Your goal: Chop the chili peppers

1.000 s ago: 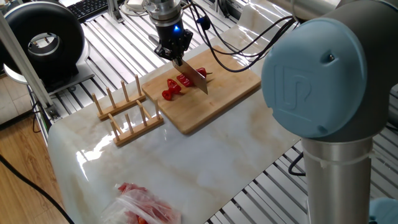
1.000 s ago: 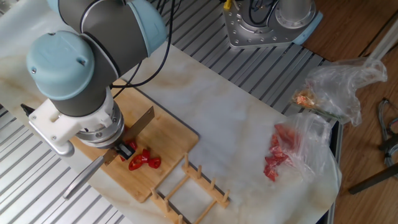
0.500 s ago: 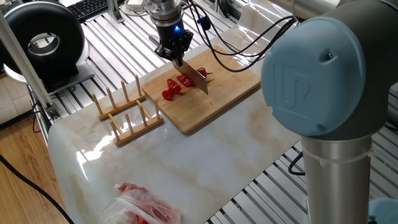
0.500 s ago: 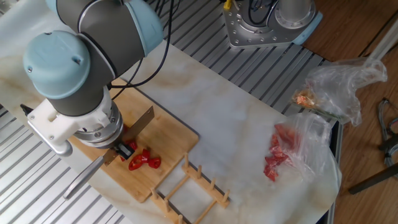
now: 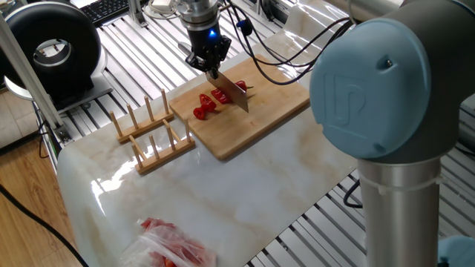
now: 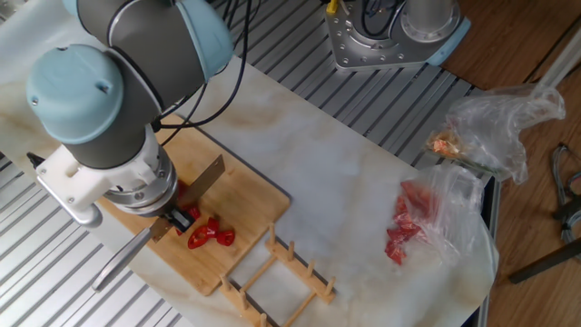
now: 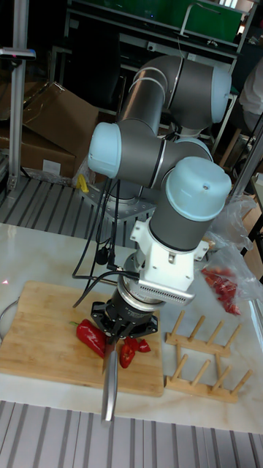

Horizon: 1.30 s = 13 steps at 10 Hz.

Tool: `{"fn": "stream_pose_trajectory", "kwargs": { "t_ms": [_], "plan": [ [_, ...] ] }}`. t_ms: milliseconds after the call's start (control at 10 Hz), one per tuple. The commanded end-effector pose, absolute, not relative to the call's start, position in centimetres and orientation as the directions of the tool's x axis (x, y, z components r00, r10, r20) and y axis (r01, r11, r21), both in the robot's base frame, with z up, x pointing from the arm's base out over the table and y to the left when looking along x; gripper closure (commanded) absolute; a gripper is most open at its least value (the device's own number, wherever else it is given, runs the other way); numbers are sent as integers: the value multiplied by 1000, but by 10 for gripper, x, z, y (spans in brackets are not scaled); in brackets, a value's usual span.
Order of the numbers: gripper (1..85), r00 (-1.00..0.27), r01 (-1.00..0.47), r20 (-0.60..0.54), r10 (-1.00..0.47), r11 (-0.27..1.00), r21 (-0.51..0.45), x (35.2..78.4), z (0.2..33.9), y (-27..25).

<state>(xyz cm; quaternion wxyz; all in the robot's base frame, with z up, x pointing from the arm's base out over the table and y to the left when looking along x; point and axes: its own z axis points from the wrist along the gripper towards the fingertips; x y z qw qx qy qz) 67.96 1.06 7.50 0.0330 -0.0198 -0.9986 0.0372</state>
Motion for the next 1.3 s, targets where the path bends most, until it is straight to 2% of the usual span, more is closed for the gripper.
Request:
{"fn": "stream_pose_trajectory", "kwargs": {
  "t_ms": [0,1200],
  "plan": [
    [843,-995,37,87,41,998,-45,675,77,13],
    [843,-993,43,105,45,999,-20,673,71,16]
  ]
}}
